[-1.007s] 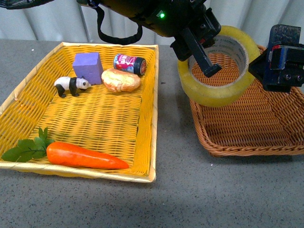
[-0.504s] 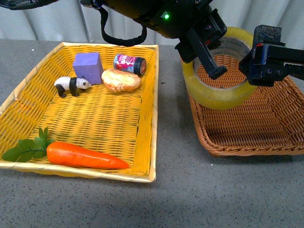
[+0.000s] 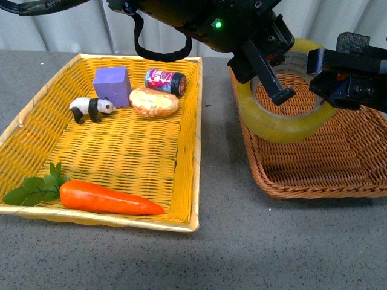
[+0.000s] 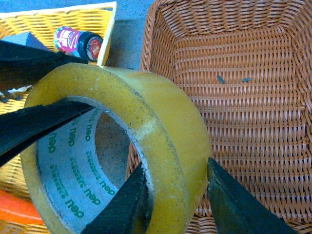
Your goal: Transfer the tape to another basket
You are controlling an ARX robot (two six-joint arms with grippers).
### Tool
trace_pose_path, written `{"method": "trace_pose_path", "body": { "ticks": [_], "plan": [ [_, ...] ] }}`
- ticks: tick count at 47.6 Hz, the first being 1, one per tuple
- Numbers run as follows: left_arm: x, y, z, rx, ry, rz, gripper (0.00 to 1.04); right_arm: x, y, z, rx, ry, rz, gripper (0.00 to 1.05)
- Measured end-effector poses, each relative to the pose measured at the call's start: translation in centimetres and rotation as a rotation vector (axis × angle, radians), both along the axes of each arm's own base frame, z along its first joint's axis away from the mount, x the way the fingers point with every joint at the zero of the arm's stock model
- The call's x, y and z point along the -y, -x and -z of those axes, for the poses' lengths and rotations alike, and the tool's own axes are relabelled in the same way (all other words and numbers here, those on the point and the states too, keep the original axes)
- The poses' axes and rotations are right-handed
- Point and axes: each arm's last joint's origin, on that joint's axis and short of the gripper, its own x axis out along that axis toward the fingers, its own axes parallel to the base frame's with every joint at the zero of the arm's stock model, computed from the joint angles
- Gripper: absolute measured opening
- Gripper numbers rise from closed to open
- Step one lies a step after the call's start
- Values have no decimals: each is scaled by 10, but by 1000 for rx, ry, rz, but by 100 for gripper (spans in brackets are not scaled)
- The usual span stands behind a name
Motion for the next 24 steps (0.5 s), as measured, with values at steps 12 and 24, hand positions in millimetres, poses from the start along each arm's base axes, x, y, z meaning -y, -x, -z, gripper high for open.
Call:
{"method": "trace_pose_path", "body": {
  "ticks": [12,24],
  "plan": [
    [4,3,0,-21,27,28,30,4,0,8,-54,15,46,16],
    [1,-6,-10,31,135,-248,73,16,-15,8,-46,30,84,15]
  ]
}}
